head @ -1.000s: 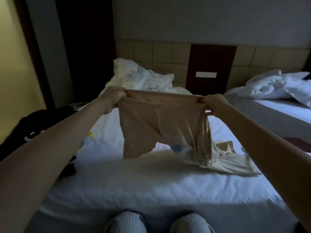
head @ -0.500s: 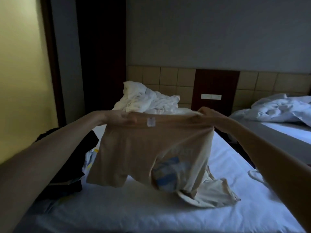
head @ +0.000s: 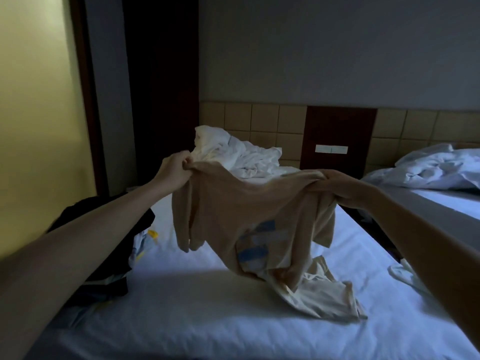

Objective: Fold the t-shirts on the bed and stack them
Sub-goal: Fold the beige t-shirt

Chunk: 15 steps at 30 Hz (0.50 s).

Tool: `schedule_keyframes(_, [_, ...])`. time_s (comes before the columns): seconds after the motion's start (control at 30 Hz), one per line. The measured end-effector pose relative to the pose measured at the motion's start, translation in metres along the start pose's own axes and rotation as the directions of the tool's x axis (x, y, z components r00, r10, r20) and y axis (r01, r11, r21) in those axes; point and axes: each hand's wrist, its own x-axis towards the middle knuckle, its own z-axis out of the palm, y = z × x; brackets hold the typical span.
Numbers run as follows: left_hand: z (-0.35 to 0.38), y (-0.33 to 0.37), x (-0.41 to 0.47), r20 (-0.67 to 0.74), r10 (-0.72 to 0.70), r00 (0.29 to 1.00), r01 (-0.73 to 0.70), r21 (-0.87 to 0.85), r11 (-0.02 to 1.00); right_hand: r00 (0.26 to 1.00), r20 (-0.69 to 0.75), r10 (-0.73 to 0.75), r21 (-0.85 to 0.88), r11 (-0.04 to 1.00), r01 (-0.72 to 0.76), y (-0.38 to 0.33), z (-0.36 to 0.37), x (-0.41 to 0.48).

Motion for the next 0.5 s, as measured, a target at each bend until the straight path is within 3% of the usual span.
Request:
schedule_keyframes(0.1, [0.005,0.008,-0.002,0.038,0.055,0.998,-0.057,0.057,0.997,0.998,0.038,0.054,0.017,0.998,-0.054,0.007,0.007,0.000])
schedule_keyframes(0.2, [0.004,0.005,-0.009,0.282,-0.003,0.959,0.006,-0.011,1.000,0.989,-0.073,0.130,0.157,0.981,-0.117,0.026,0.014,0.001])
schedule_keyframes(0.3, [-0.007,-0.006,-0.018,0.547,-0.032,0.837,0.090,-0.081,0.993,0.982,-0.163,0.101,-0.010,0.995,-0.104,0.050,0.006,0.000])
schedule_keyframes(0.4, [-0.011,-0.013,-0.029,0.623,-0.060,0.780,0.180,-0.132,0.975,0.959,-0.280,0.038,-0.074,0.995,-0.061,0.063,0.002,-0.004])
schedule_keyframes(0.5, [0.001,-0.012,-0.036,0.712,-0.084,0.697,0.196,-0.076,0.978,0.941,-0.335,-0.053,-0.164,0.986,-0.003,0.061,0.012,0.000])
